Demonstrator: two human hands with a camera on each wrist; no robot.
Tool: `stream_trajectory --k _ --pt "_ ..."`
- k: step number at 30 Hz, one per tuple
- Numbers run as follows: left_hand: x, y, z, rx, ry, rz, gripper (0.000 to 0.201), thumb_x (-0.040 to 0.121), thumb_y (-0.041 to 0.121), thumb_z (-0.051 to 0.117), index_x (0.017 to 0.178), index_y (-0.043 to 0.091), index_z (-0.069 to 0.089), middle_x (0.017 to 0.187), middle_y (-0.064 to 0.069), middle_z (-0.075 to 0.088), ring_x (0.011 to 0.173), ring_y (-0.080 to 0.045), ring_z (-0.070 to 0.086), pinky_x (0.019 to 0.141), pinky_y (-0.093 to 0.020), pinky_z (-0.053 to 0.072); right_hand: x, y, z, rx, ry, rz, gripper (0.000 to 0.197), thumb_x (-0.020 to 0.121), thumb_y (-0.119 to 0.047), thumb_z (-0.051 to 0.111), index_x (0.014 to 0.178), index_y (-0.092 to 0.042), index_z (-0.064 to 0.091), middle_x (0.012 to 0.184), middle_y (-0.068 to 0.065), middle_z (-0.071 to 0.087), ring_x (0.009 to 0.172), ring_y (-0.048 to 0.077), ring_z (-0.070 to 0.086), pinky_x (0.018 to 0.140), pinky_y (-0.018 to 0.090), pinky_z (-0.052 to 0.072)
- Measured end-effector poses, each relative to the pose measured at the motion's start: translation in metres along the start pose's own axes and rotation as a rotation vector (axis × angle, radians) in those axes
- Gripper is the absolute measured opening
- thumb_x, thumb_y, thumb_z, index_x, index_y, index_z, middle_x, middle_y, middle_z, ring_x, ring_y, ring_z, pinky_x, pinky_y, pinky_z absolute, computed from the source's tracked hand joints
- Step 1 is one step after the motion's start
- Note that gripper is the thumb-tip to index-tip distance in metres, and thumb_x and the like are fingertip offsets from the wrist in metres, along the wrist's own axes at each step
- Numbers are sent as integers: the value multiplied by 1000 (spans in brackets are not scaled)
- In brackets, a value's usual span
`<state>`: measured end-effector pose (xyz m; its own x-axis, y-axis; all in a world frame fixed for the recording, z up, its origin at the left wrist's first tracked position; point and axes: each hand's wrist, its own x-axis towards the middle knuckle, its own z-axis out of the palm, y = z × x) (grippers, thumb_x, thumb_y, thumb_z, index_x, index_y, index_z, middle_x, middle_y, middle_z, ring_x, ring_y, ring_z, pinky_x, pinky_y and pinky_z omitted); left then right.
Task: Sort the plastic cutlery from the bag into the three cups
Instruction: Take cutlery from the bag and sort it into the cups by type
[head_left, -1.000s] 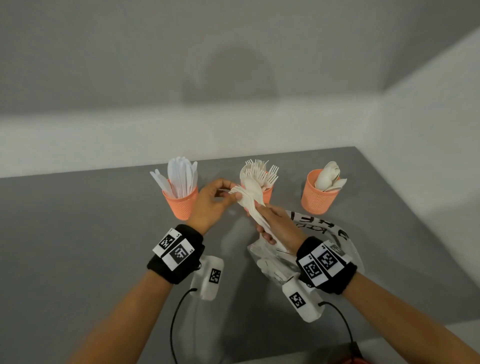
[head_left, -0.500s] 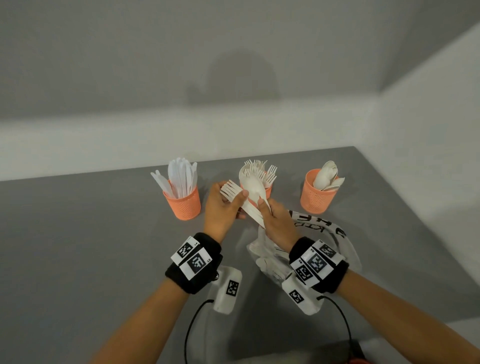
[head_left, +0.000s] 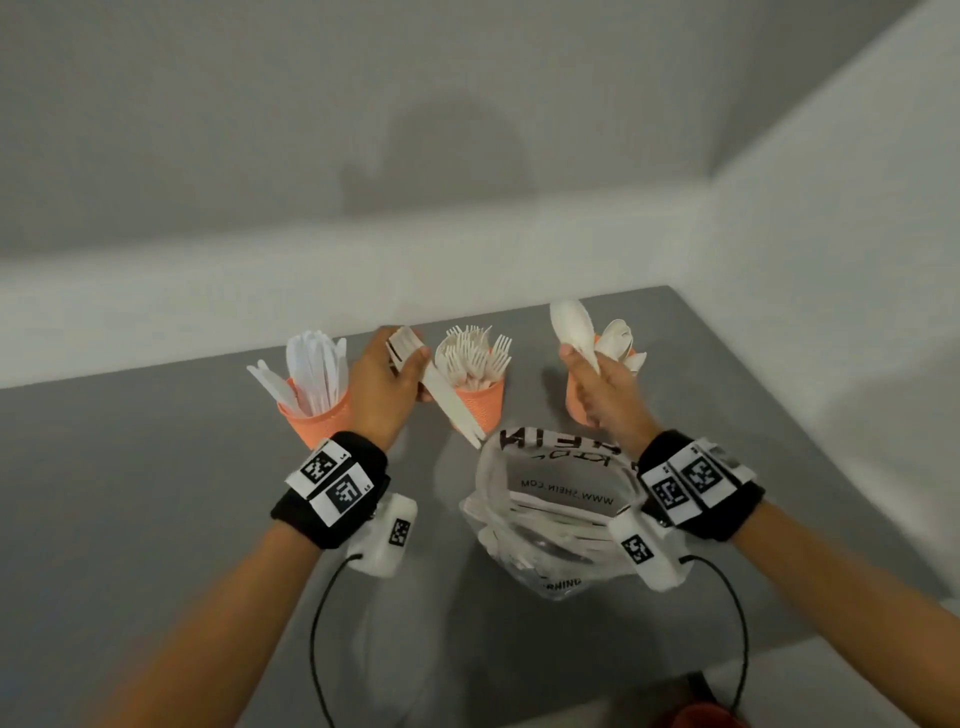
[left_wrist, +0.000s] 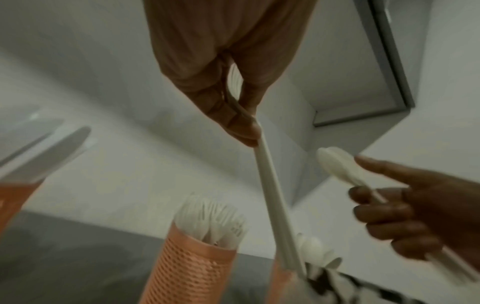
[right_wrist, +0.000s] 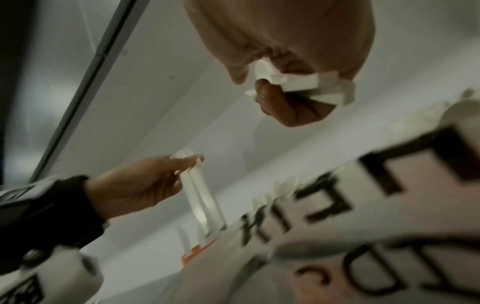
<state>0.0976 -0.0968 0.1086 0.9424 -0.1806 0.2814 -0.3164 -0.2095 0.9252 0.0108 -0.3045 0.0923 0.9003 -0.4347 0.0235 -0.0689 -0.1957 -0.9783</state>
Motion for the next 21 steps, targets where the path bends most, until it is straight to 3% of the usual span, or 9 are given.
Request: stream_trajectory --k 4,6,8,11,15,17,21 --pt "22 6 6 75 73 112 7 94 11 47 100 13 46 70 5 55 50 -3 60 47 -22 54 37 -4 -37 119 223 1 34 90 -19 53 58 -15 43 45 -3 42 33 2 36 47 26 31" --pt "31 7 10 130 91 166 6 95 15 47 100 17 46 69 9 55 49 -3 61 50 -28 55 57 -3 -49 172 339 -8 41 92 -22 48 53 -16 38 33 -8 39 32 3 37 48 24 35" --pt "37 7 16 134 90 185 9 95 15 47 103 14 49 70 9 55 50 -1 61 49 -22 53 73 -3 -55 202 389 -44 46 96 -29 44 53 -16 35 31 -9 36 34 3 37 47 18 38" --pt "43 4 26 133 76 203 15 95 12 48 108 6 51 73 0 55 49 2 60 45 -8 45 90 2 -55 198 367 -104 50 98 -36 40 53 -15 34 33 -10 38 37 3 38 47 14 39" --pt "45 -3 33 168 66 229 15 94 13 49 107 6 52 80 -13 57 50 -13 59 46 -7 44 107 11 -54 122 290 -112 49 98 -40 36 56 -16 38 49 -7 42 49 8 42 57 23 38" --pt "46 -5 35 174 69 234 15 94 12 48 108 5 52 82 -13 57 49 -18 58 46 -7 44 113 13 -53 107 259 -108 46 99 -39 35 59 -16 39 57 -1 41 55 13 43 60 25 38" --pt "45 -8 40 199 62 260 16 94 10 48 108 3 53 79 -4 55 49 -9 57 46 -5 42 122 18 -48 3 191 -112 48 95 -45 38 69 -6 48 64 5 44 63 16 45 60 20 38"
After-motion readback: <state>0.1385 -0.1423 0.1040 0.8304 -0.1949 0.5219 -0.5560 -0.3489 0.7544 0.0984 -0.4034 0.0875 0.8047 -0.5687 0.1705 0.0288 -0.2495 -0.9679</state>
